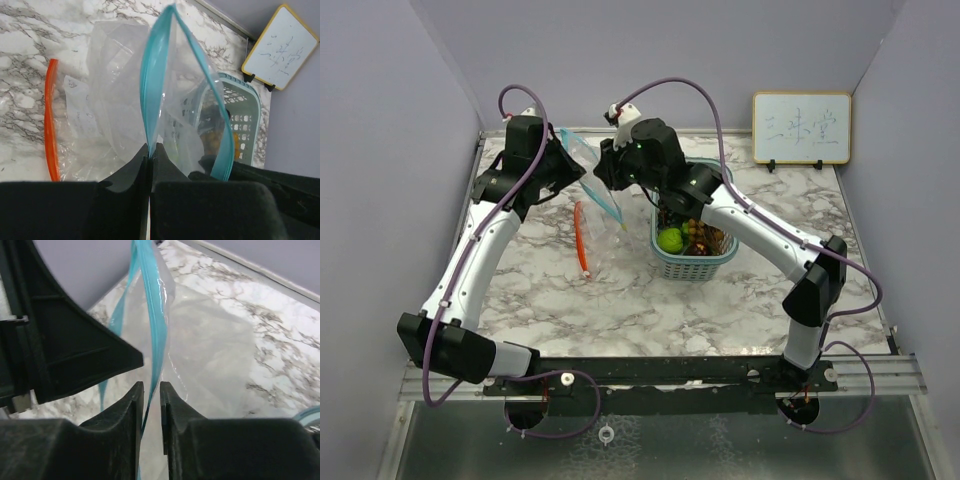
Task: Place the food in the zip-top bag and seal the zipper
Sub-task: Open the zipper of the food storage bag.
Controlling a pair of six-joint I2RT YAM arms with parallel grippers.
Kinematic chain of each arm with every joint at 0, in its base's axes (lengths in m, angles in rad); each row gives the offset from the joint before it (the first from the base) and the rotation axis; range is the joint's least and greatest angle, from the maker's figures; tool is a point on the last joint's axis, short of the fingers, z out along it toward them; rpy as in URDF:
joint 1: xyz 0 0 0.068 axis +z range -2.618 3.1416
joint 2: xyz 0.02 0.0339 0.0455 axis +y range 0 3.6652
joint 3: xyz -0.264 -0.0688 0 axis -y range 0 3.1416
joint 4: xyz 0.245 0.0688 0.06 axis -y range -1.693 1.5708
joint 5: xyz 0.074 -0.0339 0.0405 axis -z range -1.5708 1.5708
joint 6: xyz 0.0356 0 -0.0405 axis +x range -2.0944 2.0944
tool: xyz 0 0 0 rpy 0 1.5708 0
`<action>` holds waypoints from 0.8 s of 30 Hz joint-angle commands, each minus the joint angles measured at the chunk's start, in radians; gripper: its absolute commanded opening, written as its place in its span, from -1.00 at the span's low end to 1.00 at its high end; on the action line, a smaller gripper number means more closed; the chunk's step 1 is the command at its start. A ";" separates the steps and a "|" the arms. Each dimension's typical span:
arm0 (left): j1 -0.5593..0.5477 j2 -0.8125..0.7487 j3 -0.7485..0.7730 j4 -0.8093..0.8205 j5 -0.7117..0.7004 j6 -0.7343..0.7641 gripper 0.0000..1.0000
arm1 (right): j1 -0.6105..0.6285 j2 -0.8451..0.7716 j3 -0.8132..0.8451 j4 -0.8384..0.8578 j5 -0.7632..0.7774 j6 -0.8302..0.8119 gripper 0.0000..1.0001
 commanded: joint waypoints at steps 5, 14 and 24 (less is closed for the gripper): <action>-0.004 -0.096 -0.038 0.017 0.059 0.038 -1.00 | 0.006 -0.018 -0.037 -0.014 0.377 -0.065 -0.93; -0.004 -0.118 -0.101 0.171 0.187 -0.010 -1.00 | 0.006 0.013 -0.016 0.008 0.230 -0.067 -0.59; -0.004 -0.133 -0.093 0.151 0.178 0.065 -1.00 | 0.005 0.017 -0.009 0.004 0.337 -0.077 -0.94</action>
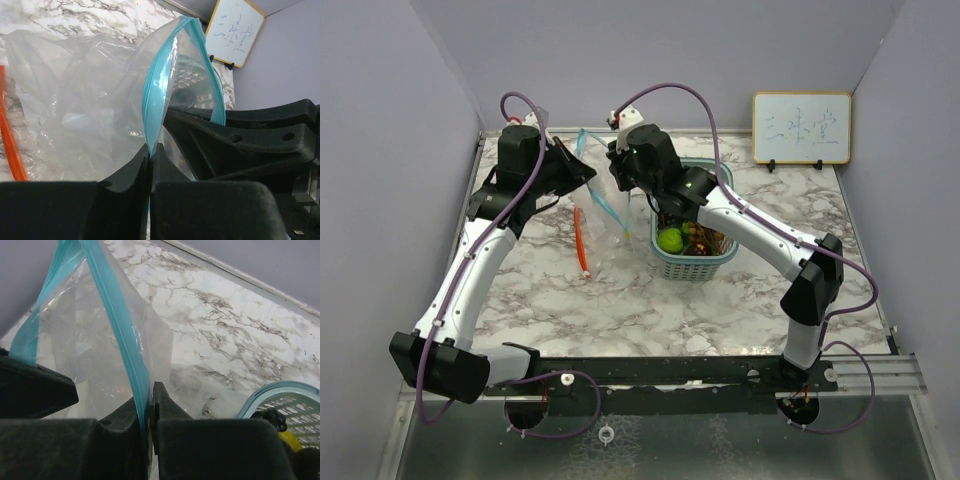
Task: Place the food in the zip-top bag and seal the zipper
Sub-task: Open the zipper of the food storage bag.
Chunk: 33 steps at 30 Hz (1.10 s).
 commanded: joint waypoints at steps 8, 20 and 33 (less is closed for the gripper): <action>-0.002 0.054 0.256 -0.468 -0.729 0.236 -1.00 | -0.079 -0.046 0.036 0.078 0.571 -0.194 -0.96; -0.002 -0.025 0.182 -0.262 -0.522 0.378 -1.00 | -0.094 -0.056 -0.058 -0.014 -0.027 0.143 -0.96; -0.001 -0.144 -0.263 0.134 -0.114 0.025 -0.03 | -0.094 -0.054 -0.072 0.048 -0.181 0.331 -0.96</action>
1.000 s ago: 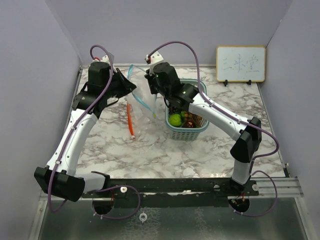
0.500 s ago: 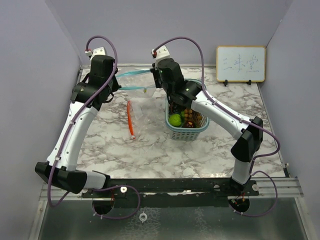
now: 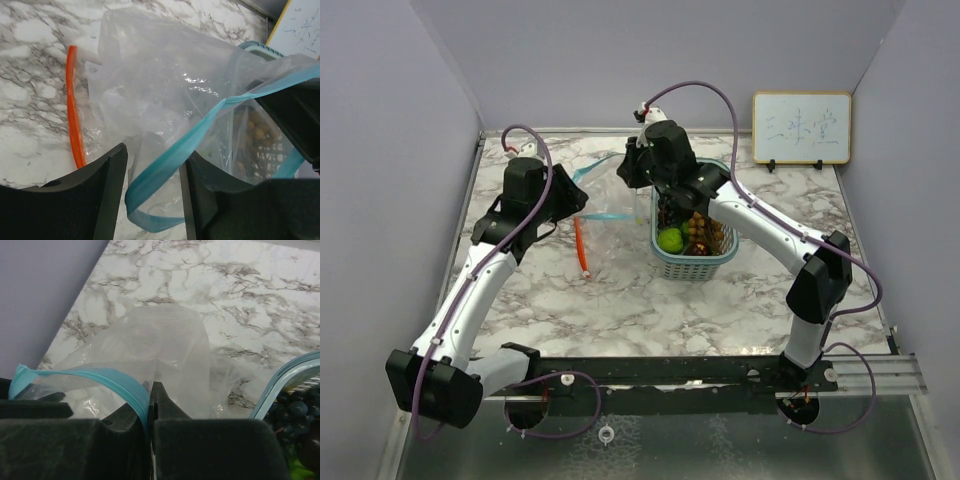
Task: Place the food in the zip-top bag and seal the zipper
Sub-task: Open the zipper of the food storage bag.
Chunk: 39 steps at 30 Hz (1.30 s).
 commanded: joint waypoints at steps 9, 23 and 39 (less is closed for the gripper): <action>0.005 -0.043 -0.113 0.177 0.161 -0.204 0.15 | 0.000 -0.013 0.020 0.001 -0.021 0.129 -0.96; 0.003 -0.133 -0.145 0.134 0.161 -0.279 0.47 | -0.001 0.006 0.080 -0.010 0.017 0.170 -0.96; 0.004 -0.159 -0.103 0.081 0.125 -0.285 -1.00 | -0.001 -0.008 0.061 -0.033 0.071 0.095 -0.95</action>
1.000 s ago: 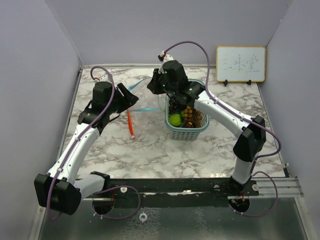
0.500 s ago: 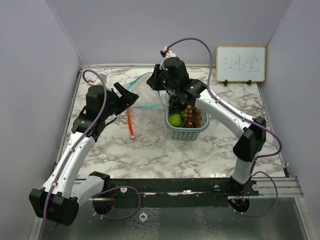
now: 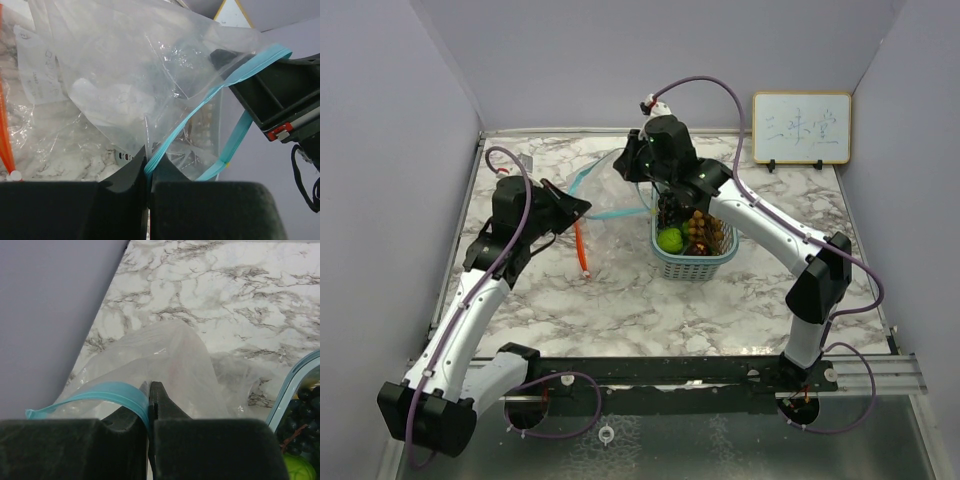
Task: Place the food in the zip-top bag and seal the zipper
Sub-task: Open the zipper of the food storage bag.
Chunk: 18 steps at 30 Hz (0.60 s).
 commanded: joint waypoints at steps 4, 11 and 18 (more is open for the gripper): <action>0.004 0.056 0.194 -0.254 -0.192 0.119 -1.00 | -0.001 -0.055 -0.033 -0.032 0.040 -0.185 -0.43; 0.005 0.142 0.309 -0.441 -0.418 0.187 -1.00 | -0.001 -0.230 -0.119 -0.073 0.180 -0.309 0.50; 0.003 0.201 0.353 -0.501 -0.502 0.204 -1.00 | -0.037 -0.271 -0.141 -0.256 0.325 -0.291 0.52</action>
